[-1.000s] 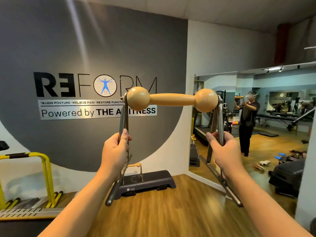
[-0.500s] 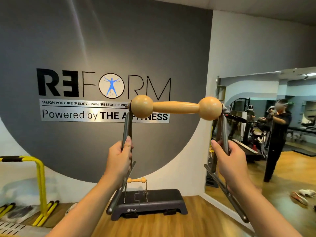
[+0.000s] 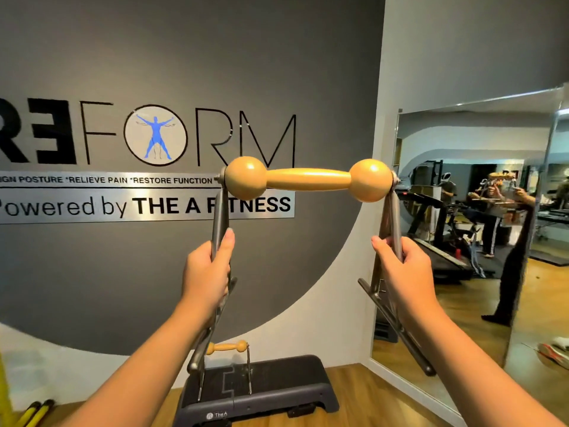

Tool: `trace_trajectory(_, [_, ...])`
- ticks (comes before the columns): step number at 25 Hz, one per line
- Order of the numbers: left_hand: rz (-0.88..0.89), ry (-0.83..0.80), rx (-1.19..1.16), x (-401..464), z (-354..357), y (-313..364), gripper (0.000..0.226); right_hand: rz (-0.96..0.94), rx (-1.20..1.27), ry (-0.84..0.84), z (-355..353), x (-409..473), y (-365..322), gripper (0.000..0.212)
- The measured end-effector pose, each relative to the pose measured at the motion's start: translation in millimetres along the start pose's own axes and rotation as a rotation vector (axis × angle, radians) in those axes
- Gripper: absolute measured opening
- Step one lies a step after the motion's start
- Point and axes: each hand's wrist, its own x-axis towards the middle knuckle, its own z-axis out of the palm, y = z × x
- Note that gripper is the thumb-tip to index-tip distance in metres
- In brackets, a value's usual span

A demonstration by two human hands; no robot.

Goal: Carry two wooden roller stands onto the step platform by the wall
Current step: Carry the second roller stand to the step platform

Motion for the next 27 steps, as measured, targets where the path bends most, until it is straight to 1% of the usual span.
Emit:
trace_trajectory(3, [-0.016,-0.010,0.003,71.9,32.7,-51.6,0.055,0.026,-0.015,0.018,42.6,58.7,50.6,0.027])
trace_trajectory(8, [-0.048,-0.016,0.020,160.6,90.2,-140.7,0.051,0.065,-0.020,-0.006,92.9,143.1,134.4,0.031])
trace_trajectory(15, [-0.025,0.083,0.119,263.9,179.7,-268.2,0.052,0.090,0.001,-0.061,157.6,269.1,276.5,0.032])
trace_trajectory(19, [-0.059,0.149,0.151,316.6,226.3,-333.9,0.054,0.138,0.032,-0.118,194.6,341.2,352.0,0.033])
trace_trajectory(23, [-0.179,0.139,0.084,352.2,249.2,-403.7,0.050,0.217,0.088,-0.135,233.2,378.4,427.1,0.042])
trace_trajectory(25, [-0.181,0.126,0.108,375.3,255.7,-442.0,0.050,0.238,0.093,-0.127,256.4,393.6,466.3,0.041])
trace_trajectory(27, [-0.159,0.118,0.111,403.2,258.2,-479.6,0.057,0.257,0.072,-0.134,285.3,407.4,499.7,0.038])
